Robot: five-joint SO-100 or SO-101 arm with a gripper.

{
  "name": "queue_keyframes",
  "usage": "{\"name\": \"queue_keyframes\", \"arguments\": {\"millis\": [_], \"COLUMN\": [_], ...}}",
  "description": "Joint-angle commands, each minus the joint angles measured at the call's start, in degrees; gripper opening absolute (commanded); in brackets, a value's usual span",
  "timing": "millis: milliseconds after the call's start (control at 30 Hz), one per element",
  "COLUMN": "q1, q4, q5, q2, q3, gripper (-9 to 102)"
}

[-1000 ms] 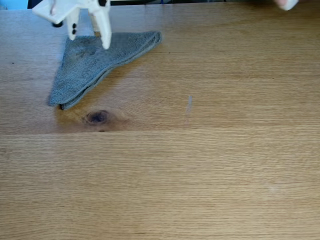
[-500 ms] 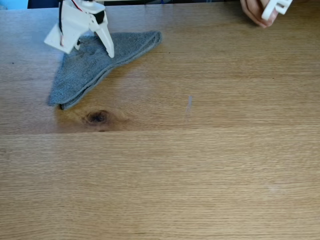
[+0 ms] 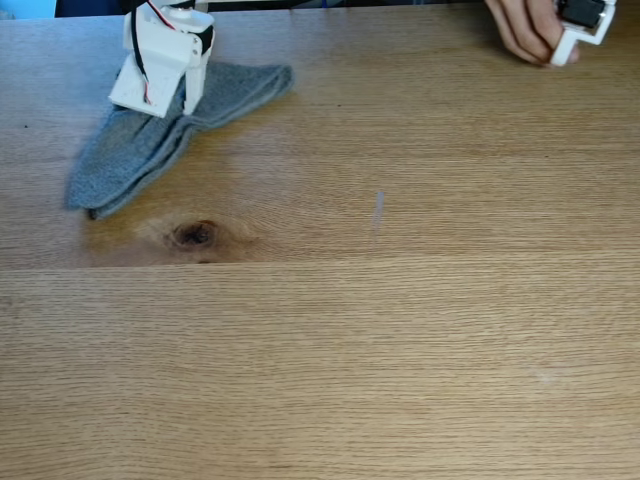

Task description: Clean the area in front of the robot

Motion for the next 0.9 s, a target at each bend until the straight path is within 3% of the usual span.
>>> {"name": "queue_keyframes", "arguments": {"millis": [0, 300, 600, 867], "q1": [-1.41, -4.31, -10.46, -19.25], "q4": [1.93, 4.75, 12.39, 21.97], "q5": [1.58, 8.61, 19.60, 23.03], "q2": [-0.26, 8.70, 36.04, 57.13], "q3": [-1.41, -1.05, -1.32, -1.41], "gripper": [2, 0, 0, 0]}}
